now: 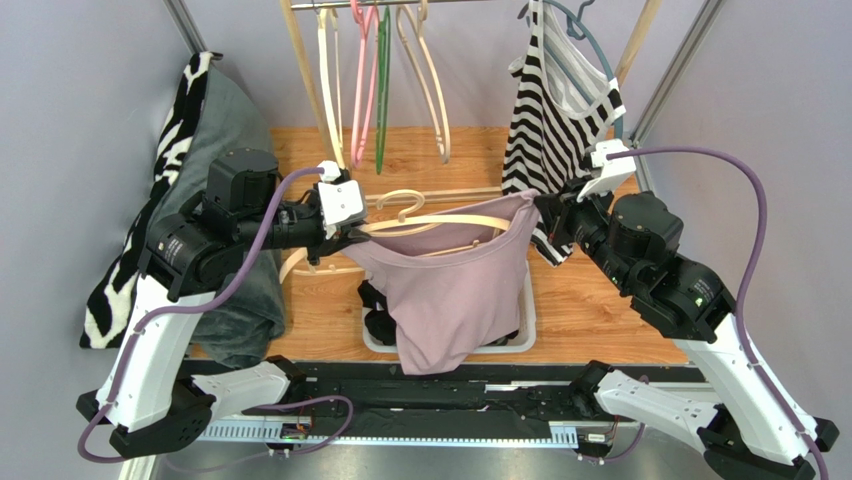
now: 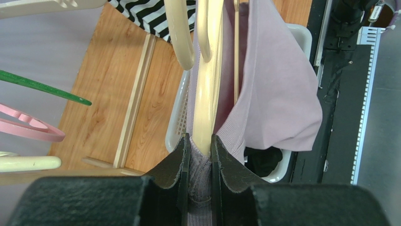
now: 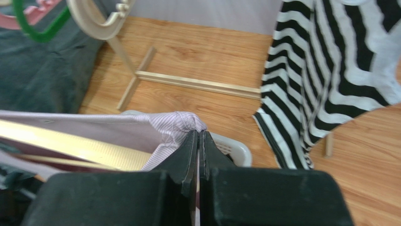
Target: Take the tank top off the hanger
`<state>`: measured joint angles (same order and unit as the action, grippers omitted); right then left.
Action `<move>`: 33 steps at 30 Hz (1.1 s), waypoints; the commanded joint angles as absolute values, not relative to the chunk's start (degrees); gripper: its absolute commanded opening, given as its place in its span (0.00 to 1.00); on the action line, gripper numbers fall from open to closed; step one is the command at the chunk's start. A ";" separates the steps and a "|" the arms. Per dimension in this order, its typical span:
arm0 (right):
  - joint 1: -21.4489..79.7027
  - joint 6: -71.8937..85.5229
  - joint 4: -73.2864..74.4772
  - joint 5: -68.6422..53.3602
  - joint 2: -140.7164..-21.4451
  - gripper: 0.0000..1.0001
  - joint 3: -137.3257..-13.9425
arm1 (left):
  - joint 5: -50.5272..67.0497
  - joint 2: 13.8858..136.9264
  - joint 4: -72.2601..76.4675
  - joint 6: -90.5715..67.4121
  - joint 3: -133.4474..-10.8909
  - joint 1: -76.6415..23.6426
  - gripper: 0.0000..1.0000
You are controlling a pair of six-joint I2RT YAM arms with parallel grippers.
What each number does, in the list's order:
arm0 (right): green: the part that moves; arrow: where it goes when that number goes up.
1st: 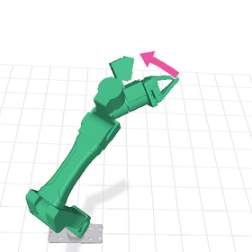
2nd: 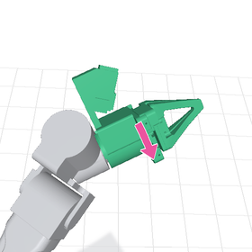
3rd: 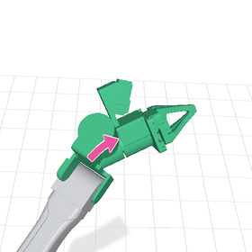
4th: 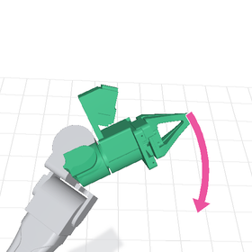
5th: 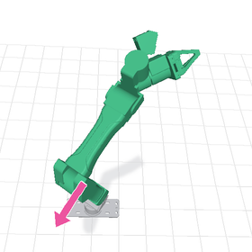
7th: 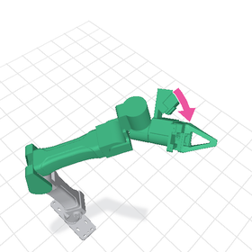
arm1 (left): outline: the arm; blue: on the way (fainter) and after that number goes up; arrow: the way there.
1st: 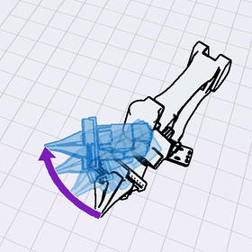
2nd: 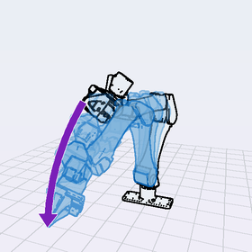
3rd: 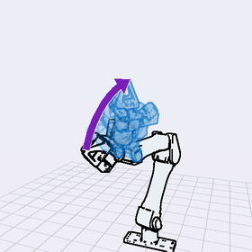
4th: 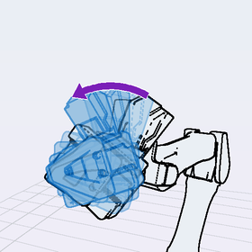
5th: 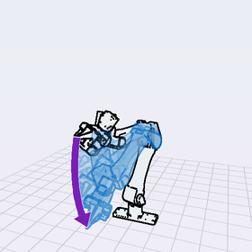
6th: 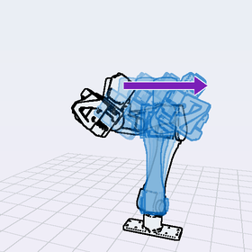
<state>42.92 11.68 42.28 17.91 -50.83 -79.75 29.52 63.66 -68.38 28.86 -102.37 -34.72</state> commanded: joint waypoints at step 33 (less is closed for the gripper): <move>36.74 -8.52 46.15 1.51 -42.17 1.00 -86.21 | 31.72 73.48 -62.05 29.97 -119.54 -34.36 0.00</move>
